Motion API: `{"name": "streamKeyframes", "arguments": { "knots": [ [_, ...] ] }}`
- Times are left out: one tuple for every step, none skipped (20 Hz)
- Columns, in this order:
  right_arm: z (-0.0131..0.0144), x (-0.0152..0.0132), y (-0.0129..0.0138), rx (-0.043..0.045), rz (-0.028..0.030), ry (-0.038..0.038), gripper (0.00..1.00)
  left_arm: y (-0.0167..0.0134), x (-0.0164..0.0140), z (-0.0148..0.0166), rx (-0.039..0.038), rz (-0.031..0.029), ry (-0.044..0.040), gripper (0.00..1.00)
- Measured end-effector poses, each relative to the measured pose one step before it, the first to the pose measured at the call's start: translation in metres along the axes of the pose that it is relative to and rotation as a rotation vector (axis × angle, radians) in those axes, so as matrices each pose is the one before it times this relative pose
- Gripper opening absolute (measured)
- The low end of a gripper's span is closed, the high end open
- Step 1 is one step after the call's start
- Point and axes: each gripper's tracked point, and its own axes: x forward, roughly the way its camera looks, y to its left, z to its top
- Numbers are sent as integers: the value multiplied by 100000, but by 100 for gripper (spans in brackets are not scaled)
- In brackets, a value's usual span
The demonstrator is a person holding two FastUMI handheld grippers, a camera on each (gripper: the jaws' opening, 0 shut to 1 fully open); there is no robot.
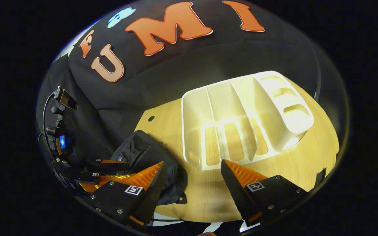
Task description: Open the schoolbag, grab two books from the bookshelf and put them into the schoolbag.
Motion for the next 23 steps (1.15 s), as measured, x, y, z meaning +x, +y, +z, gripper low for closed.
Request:
{"name": "streamKeyframes", "arguments": {
  "knots": [
    [682, -538, -699, -1611, -1042, -1767, 98, -798, -165, 747, 554, 1917, -3377, 97],
    [846, -801, -932, -1588, -1264, -1967, 98, -839, -276, 926, 373, 2050, -4153, 97],
    [773, -738, -678, -1524, -803, -2237, 98, -876, -249, 958, 280, 2179, -4257, 97],
    [844, -604, -528, -1518, -718, -2699, 98, -874, -528, 719, 439, 1849, -4984, 97],
    [728, -672, -577, -1451, -240, -2431, 98, -766, -85, 1183, 371, 2388, -4908, 97],
    [882, -744, -543, -1586, -463, -2804, 98, -840, -151, 1022, -46, 2276, -4753, 98],
    [1037, -760, -458, -1743, 174, -2840, 98, -855, -65, 656, -477, 2133, -4842, 98],
    [839, -653, -519, -1958, -485, -2945, 98, -934, -356, 963, -778, 1712, -5082, 98],
    [870, -671, -476, -1820, 108, -2496, 98, -644, -393, 864, -774, 2187, -5414, 98],
    [854, -626, -569, -1664, -481, -3075, 98, -642, -331, 990, -878, 2091, -4846, 98],
    [860, -243, -169, -1324, 240, -2695, 98, 33, -451, 489, -685, 2444, -4775, 98],
    [850, -366, -277, -1304, 373, -2684, 98, -564, -478, 741, -918, 2005, -4381, 98],
    [577, -215, -198, -1410, 925, -1819, 98, -220, -606, 573, -608, 1528, -4236, 98],
    [311, -594, -111, -1318, 449, -1569, 98, -315, -721, 675, -644, 1891, -3860, 98],
    [445, -320, 13, -1472, 1164, -1366, 98, -459, -665, 629, -514, 951, -3093, 98],
    [259, -312, -130, -1329, 579, -1066, 98, -32, -29, 360, -810, 1340, -2772, 98],
    [342, -334, -50, -849, 994, -1399, 98, -28, -271, 545, -645, 427, -2721, 98],
    [181, -520, -60, -396, 630, -1085, 98, 21, -572, 501, -347, 1255, -2662, 98],
    [357, -380, -2, -74, 776, -1305, 98, -49, -646, 538, 386, 713, -3149, 98],
    [250, -415, 82, 39, 901, -1473, 98, 205, -535, 666, 529, 1687, -3221, 98],
    [293, 53, 134, -527, 320, -1289, 98, -116, -304, 478, 546, 680, -2256, 98],
    [231, -89, 32, -914, 109, -1035, 98, 93, -437, 536, 327, 1000, -1879, 98],
    [17, -148, -176, -871, -168, -703, 98, -153, -105, 315, 307, 15, -1345, 98]
  ]
}}
